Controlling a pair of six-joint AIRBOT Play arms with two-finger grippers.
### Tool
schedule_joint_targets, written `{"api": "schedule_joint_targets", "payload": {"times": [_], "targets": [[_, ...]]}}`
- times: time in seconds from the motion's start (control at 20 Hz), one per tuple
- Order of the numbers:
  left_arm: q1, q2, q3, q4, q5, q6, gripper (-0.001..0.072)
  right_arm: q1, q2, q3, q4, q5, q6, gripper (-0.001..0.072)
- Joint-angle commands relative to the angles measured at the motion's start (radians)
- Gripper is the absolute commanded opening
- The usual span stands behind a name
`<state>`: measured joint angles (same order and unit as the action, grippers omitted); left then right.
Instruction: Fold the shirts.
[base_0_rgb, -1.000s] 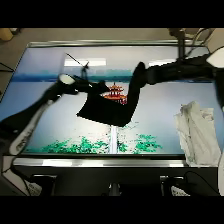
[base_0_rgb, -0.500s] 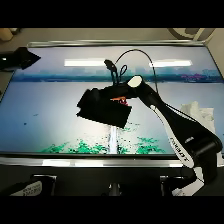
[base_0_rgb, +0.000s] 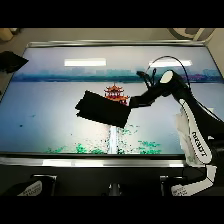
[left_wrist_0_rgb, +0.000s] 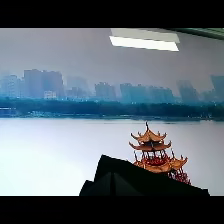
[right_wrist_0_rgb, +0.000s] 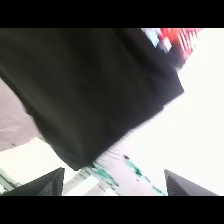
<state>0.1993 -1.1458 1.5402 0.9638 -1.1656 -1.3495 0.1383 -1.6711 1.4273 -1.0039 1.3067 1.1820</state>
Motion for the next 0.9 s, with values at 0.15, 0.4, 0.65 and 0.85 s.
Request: {"api": "schedule_joint_targets", "payload": {"times": [0.15, 0.4, 0.65, 0.85], "targets": [[0.003, 0.004, -0.072, 0.006, -0.029, 0.003, 0.0018, 0.031, -0.006, -0.274, 0.276, -0.305, 0.053, 0.0710], [0.003, 0.006, -0.072, 0.005, -0.039, -0.005, 0.0018, 0.078, -0.051, -0.277, 0.467, -0.364, 0.006, 0.0212], [0.003, 0.005, -0.072, 0.006, -0.039, -0.004, 0.0018, -0.080, 0.081, -0.141, 0.540, -0.208, -0.211, 0.0017], [0.003, 0.000, -0.072, 0.006, -0.010, -0.004, 0.0019, -0.333, 0.196, 0.083, 0.324, 0.056, -0.087, 0.0017]]}}
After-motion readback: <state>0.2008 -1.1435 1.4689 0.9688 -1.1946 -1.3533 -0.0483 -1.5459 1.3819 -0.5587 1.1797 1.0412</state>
